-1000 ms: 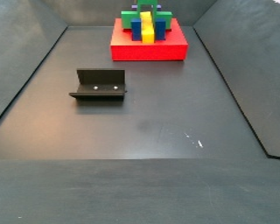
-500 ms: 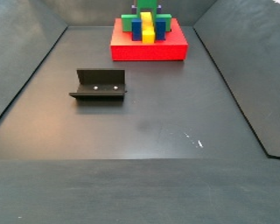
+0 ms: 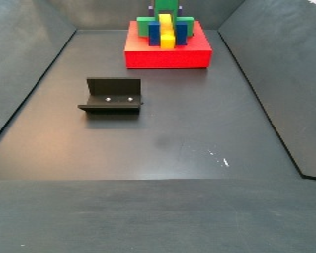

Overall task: Pick up the green object. Move up. Place the green object on the fixture. Regrasp the green object. Move to above the board. Insert the green object.
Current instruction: Insert the green object.

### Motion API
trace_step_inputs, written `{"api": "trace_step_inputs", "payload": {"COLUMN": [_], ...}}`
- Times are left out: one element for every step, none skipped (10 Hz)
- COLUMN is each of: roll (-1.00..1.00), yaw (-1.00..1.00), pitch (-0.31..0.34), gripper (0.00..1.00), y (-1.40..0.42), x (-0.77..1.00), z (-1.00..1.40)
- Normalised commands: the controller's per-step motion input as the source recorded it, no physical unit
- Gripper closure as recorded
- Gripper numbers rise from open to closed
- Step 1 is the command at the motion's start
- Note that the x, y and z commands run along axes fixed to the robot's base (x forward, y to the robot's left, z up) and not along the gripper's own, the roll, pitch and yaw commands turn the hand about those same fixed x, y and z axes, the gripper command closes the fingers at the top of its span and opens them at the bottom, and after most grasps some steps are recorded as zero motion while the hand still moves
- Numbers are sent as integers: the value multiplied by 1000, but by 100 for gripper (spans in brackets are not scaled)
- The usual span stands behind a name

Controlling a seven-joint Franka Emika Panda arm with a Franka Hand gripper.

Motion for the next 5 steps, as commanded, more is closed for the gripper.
{"api": "trace_step_inputs", "payload": {"roll": [-51,-31,0,-24,0], "yaw": [-17,0,-23,-20,0], "pitch": [-7,0,0,3,47], "gripper": [100,100,100,100,100], "y": [-203,-211,0,149,254], "x": [-20,0,0,51,229], "z": [0,0,0,0,-31]}}
